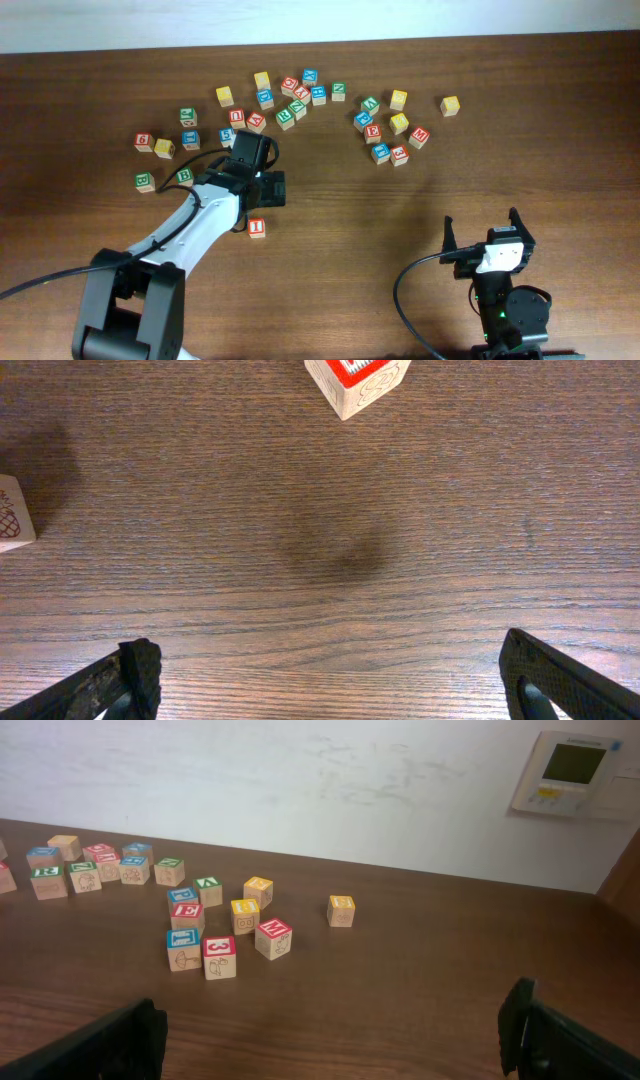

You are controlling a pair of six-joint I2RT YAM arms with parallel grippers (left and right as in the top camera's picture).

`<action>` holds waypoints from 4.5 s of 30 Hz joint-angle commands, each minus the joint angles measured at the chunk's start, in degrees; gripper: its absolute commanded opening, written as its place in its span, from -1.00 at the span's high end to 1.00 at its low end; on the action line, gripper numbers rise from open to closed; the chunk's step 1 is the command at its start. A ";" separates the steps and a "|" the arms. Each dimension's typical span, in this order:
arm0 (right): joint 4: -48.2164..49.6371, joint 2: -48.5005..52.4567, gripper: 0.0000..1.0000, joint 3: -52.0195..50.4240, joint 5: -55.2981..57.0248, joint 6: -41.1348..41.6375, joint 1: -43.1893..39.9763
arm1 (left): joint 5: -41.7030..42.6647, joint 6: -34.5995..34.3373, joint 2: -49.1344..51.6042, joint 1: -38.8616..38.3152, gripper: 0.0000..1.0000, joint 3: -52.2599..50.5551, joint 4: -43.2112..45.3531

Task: Spell out ICRA
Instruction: 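Raise the left gripper up and away from the placed I block, then move the left gripper toward the left block cluster for the next letter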

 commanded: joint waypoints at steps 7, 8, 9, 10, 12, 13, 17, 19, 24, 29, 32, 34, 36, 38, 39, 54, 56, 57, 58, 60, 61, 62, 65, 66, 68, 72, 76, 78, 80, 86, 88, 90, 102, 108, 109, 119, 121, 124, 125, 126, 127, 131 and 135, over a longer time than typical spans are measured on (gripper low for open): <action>-0.44 -0.17 -0.97 -0.28 -0.09 0.26 -0.37 | 1.84 0.07 -0.48 -0.07 1.00 -0.39 0.11; -0.44 -0.17 -0.97 -0.28 -0.09 0.26 -0.37 | 1.79 0.07 -0.48 -0.07 1.00 -0.39 0.13; -0.44 -0.17 -0.97 -0.28 -0.11 0.26 -0.37 | 1.79 0.07 -0.48 -0.07 1.00 -0.39 0.13; -0.44 -0.17 -0.97 -0.28 -0.11 0.26 -0.37 | 1.79 0.07 -0.50 -0.07 1.00 -0.39 0.13; -0.44 -0.17 -0.97 -0.28 -0.11 0.26 -0.37 | 1.73 0.07 -0.57 -0.07 1.00 -0.37 0.13; -0.44 -0.17 -0.97 -0.28 -0.11 0.26 -0.37 | 1.40 0.07 -0.66 0.02 1.00 -0.33 0.17; -0.44 -0.17 -0.97 -0.28 -0.11 0.26 -0.37 | -0.87 0.07 -2.82 1.55 1.00 1.68 -0.68; -0.44 -0.17 -0.97 -0.28 -0.11 0.26 -0.37 | -0.81 0.07 -5.73 3.41 1.00 5.09 -3.30; -0.44 -0.17 -0.97 -0.28 -0.11 0.26 -0.37 | 4.92 0.09 -15.12 6.49 1.00 17.55 -14.21; -0.44 -0.17 -0.97 -0.28 -0.11 0.26 -0.37 | 17.31 0.09 -24.26 6.43 1.00 23.06 -20.06; -0.44 -0.17 -0.97 -0.28 -0.09 0.26 -0.37 | 17.88 0.11 -27.85 6.43 1.00 23.04 -24.87; -0.44 -0.17 -0.97 -0.28 -0.11 0.26 -0.37 | 17.86 0.11 -28.63 6.43 1.00 23.04 -28.57; -0.44 -0.17 -0.97 -0.28 -0.11 0.26 -0.37 | 17.88 0.11 -28.55 6.43 1.00 22.97 -31.10; -0.44 -0.17 -0.97 -0.28 -0.11 0.26 -0.37 | 17.88 0.11 -28.30 6.43 0.92 22.88 -33.40; -0.44 -0.17 -0.97 -0.28 -0.11 0.26 -0.37 | 17.88 0.11 -28.22 6.43 0.83 22.88 -34.47; -0.44 -0.17 -0.97 -0.28 -0.11 0.26 -0.37 | 17.66 0.07 -28.17 6.43 0.88 22.73 -36.72; -0.44 -0.17 -0.97 -0.28 -0.11 0.26 -0.37 | 17.66 0.07 -28.17 6.43 1.00 22.73 -36.70; -0.44 -0.17 -0.97 -0.28 -0.11 0.26 -0.37 | 17.66 0.07 -28.17 6.43 1.00 22.73 -36.65; -0.44 -0.17 -0.97 -0.28 -0.11 0.26 -0.37 | 17.66 0.07 -28.17 6.43 1.00 22.71 -36.61; -0.44 -0.17 -0.97 -0.28 -0.09 0.26 -0.37 | 17.68 0.07 -28.17 6.43 1.00 22.71 -36.59; -0.44 -0.17 -0.97 -0.28 -0.11 0.26 -0.37 | 17.68 0.07 -28.17 6.43 1.00 22.71 -36.59; -0.44 -0.17 -0.97 -0.28 -0.11 0.26 -0.37 | 17.68 0.07 -28.17 6.43 1.00 22.71 -36.59; -0.44 -0.17 -0.97 -0.28 -0.11 0.26 -0.37 | 17.68 0.07 -28.06 6.43 1.00 22.60 -36.59; -0.44 -0.17 -0.97 -0.28 -0.09 0.26 -0.37 | 17.68 0.07 -28.06 6.43 1.00 22.53 -36.59; -0.44 -0.17 -0.97 -0.28 -0.11 0.26 -0.37 | 17.68 0.07 -28.06 6.43 1.00 22.29 -36.57; -0.44 -0.17 -0.97 -0.28 -0.11 0.26 -0.37 | 17.68 0.07 -27.93 6.43 1.00 21.42 -36.11; -0.44 -0.17 -0.97 -0.28 -0.11 0.26 -0.37 | 17.70 0.07 -27.23 6.43 1.00 21.42 -36.13; -0.44 -0.17 -0.97 -0.28 -0.11 0.26 -0.37 | 17.70 0.07 -26.86 6.43 1.00 21.42 -36.15; -0.44 -0.17 -0.97 -0.28 -0.11 0.26 -0.37 | 17.70 0.04 -26.53 6.43 1.00 21.42 -36.15; -0.44 -0.17 -0.97 -0.28 -0.09 0.26 -0.37 | 17.73 0.07 -25.62 6.43 1.00 21.42 -36.17; -0.44 -0.17 -0.97 -0.28 -0.11 0.26 -0.37 | 17.73 0.07 -25.42 6.43 1.00 21.42 -36.17; -0.44 -0.17 -0.97 -0.28 -0.11 0.26 -0.37 | 17.70 0.04 -25.38 6.43 1.00 21.42 -36.17; -0.44 -0.17 -0.97 -0.28 -0.11 0.26 -0.37 | 17.70 0.07 -25.38 6.43 0.51 21.42 -36.17; -0.44 -0.17 -0.97 -0.28 -0.11 0.26 -0.37 | 17.16 0.07 -25.38 6.43 -0.42 21.42 -36.15; -0.44 -0.17 -0.97 -0.28 -0.09 0.26 -0.37 | 16.65 0.04 -25.38 6.43 -0.47 21.42 -36.13; -0.44 -0.17 -0.97 -0.28 -0.09 0.26 -0.37 | 7.61 -8.98 -25.38 10.05 -0.99 21.42 -36.22; -0.44 -0.17 -0.97 -0.28 -0.11 0.26 -0.37 | 7.61 -9.20 -25.38 12.94 -0.99 21.42 -36.28; -0.44 -0.17 -0.97 -0.28 -0.11 0.26 -0.37 | 7.58 -9.18 -25.31 16.98 -0.99 21.42 -36.50; -0.44 -0.17 -0.97 -0.28 -0.11 0.26 -0.37 | 7.56 -9.18 -25.31 18.73 -0.99 21.42 -36.85; -0.44 -0.17 -0.97 -0.28 -0.11 0.26 -0.37 | 7.58 -9.18 -25.31 20.17 -0.99 21.42 -37.20; -0.44 -0.17 -0.97 -0.28 -0.11 0.26 -0.37 | 7.56 -9.16 -25.31 21.70 -0.99 21.42 -37.59; -0.44 -0.17 -0.97 -0.28 -0.09 0.26 -0.37 | 7.58 -9.16 -25.31 27.91 -0.99 21.42 -39.19; -0.44 -0.17 -0.97 -0.28 -0.11 0.26 -0.37 | 7.56 -9.16 -25.31 30.38 -0.98 21.42 -39.60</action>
